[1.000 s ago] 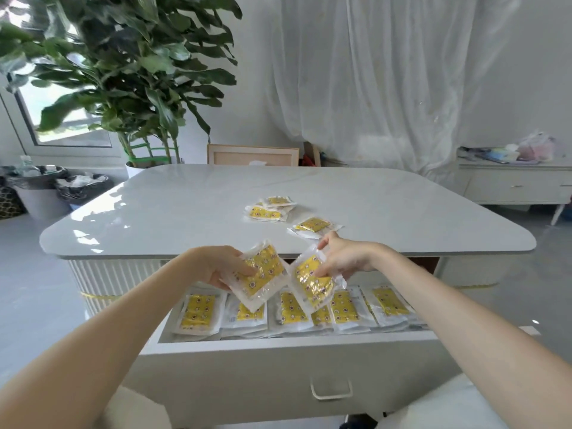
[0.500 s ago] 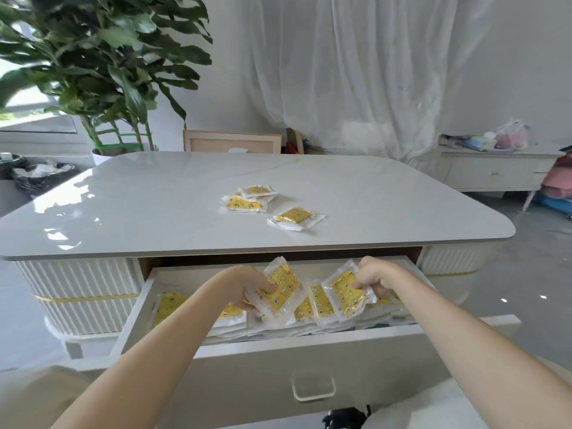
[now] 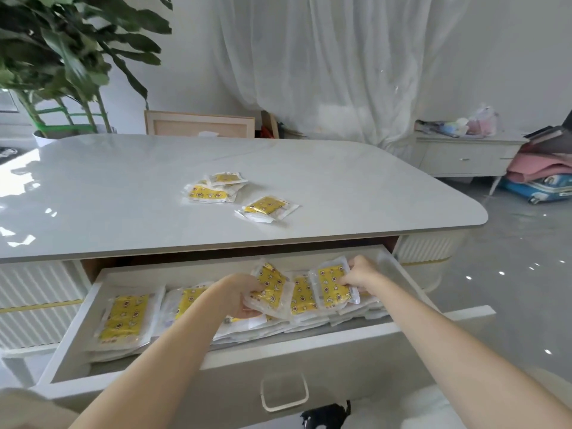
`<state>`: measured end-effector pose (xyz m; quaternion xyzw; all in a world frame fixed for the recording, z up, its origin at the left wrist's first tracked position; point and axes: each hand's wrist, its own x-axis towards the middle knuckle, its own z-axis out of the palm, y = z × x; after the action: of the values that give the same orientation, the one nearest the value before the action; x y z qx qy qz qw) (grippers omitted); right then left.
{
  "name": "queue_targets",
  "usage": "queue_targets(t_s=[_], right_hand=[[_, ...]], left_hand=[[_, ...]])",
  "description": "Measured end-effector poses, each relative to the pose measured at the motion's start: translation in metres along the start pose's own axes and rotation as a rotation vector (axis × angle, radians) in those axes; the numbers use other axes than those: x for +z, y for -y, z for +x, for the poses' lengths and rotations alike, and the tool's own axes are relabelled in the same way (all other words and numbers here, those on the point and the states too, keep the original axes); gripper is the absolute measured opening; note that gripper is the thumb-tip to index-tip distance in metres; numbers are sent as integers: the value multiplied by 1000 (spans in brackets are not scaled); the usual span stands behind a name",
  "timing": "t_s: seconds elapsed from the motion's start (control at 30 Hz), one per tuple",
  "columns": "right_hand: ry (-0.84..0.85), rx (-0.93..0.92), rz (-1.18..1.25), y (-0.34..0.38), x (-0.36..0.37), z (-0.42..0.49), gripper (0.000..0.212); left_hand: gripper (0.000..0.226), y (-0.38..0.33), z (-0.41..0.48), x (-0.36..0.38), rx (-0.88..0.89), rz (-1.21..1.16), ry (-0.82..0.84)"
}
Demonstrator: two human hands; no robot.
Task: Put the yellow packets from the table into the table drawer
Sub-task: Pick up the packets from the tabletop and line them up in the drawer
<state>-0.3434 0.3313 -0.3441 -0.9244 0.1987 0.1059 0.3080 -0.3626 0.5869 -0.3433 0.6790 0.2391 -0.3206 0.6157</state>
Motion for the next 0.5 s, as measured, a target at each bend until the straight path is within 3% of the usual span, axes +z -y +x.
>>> queue_targets(t_s=[0.17,0.27,0.33,0.43,0.5], right_hand=[[-120,-137,-399,9,2,-16,34],[-222,-254,-431,17,4,-20,36],[-117,-304,-221,30,8,-26,30],[281,-132,191,52,18,-47,49],[404,-41,336,59,23,-54,53]], left_hand=[[26,1,-2,2,2,-40,18],[17,3,-9,1,-20,-94,66],[9,3,-16,1,-13,-130,97],[8,3,-26,-1,-9,-195,131],[8,4,-30,-2,-1,-217,138]])
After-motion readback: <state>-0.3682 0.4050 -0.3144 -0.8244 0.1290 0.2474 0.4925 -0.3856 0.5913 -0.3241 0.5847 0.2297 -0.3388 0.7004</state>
